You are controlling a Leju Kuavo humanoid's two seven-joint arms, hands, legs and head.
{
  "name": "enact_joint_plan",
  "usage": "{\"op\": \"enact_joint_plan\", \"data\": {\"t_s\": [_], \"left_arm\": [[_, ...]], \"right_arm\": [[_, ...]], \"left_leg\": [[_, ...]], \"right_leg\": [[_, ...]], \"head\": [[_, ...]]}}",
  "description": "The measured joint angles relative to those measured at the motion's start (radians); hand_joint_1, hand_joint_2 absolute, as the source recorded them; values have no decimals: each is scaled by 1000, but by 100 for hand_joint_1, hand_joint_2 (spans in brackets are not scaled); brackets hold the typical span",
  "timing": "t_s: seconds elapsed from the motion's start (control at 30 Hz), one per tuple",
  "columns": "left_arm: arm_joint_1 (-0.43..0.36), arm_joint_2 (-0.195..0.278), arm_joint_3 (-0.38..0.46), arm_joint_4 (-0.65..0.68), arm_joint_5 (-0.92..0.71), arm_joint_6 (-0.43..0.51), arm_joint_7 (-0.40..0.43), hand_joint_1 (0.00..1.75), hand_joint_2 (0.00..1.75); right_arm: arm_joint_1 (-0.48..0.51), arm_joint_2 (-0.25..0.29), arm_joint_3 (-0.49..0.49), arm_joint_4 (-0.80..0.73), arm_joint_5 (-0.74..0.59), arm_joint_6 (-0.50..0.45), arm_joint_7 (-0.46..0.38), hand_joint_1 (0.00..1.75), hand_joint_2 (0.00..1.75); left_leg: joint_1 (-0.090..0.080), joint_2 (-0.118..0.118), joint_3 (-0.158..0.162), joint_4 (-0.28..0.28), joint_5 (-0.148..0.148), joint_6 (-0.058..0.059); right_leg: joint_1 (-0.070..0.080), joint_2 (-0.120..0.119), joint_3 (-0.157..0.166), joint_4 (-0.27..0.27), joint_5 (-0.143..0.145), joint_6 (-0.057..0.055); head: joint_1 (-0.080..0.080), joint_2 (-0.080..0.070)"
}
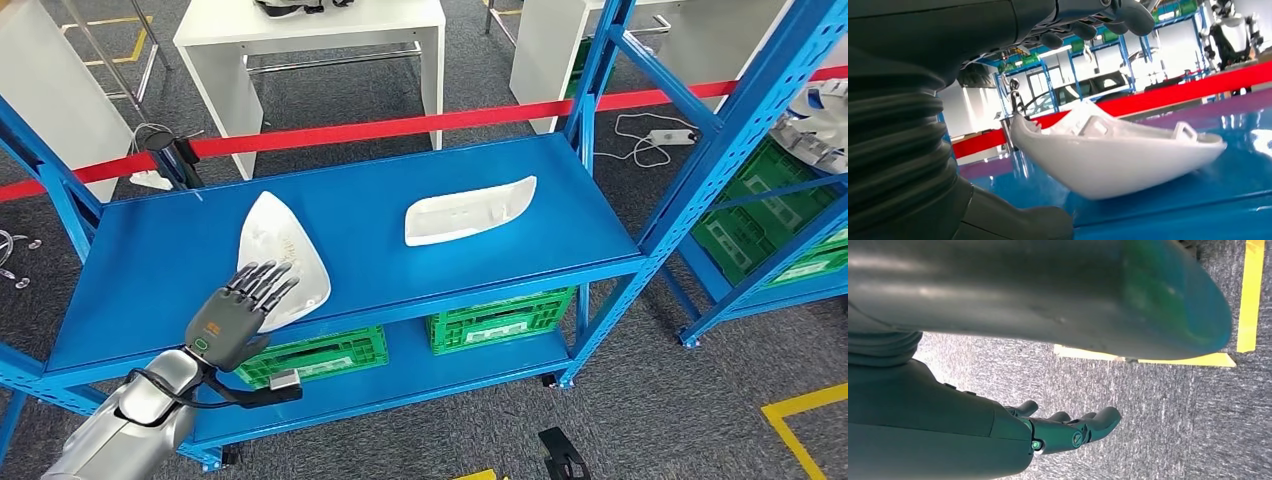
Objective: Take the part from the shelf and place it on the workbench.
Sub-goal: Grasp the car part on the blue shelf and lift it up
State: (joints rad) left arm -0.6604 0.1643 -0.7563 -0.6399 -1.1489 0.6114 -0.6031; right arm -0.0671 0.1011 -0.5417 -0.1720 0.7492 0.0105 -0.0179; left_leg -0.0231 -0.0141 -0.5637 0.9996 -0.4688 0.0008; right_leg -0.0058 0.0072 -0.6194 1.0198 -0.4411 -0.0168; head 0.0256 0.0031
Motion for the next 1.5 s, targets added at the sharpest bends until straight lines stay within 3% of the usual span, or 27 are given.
{"op": "enact_joint_plan", "data": {"t_s": [0.37,0.5,0.73,1.03,1.27,1.5], "left_arm": [[-59,-23,-65,106,0,-63,54,2,175],[-67,-28,-75,126,0,-99,80,175,175],[-83,-47,-108,173,3,-214,150,175,175],[-90,-41,-123,194,33,-215,157,175,175],[-87,-37,-131,195,41,-174,158,175,175],[-70,-43,-124,183,123,-29,138,175,175]], "right_arm": [[-8,0,0,0,13,3,0,0,0],[-9,0,0,0,16,4,3,0,0],[-9,0,0,0,17,9,8,0,0],[-15,1,0,0,33,12,15,0,0],[-20,2,0,0,37,12,16,0,0],[-19,2,-1,0,37,5,15,0,0]], "left_leg": [[0,0,0,0,0,0],[0,0,0,0,0,0],[0,-3,0,0,1,1],[0,-5,0,-1,-5,2],[0,-5,2,-1,6,1],[0,-4,4,0,8,-2]], "right_leg": [[0,0,0,0,0,0],[0,0,0,0,0,0],[0,-3,2,0,0,0],[0,-6,11,-1,-5,3],[0,-6,10,-1,5,0],[0,-5,6,0,6,0]], "head": [[0,0],[0,0],[0,0],[0,0],[0,0],[0,0]]}}
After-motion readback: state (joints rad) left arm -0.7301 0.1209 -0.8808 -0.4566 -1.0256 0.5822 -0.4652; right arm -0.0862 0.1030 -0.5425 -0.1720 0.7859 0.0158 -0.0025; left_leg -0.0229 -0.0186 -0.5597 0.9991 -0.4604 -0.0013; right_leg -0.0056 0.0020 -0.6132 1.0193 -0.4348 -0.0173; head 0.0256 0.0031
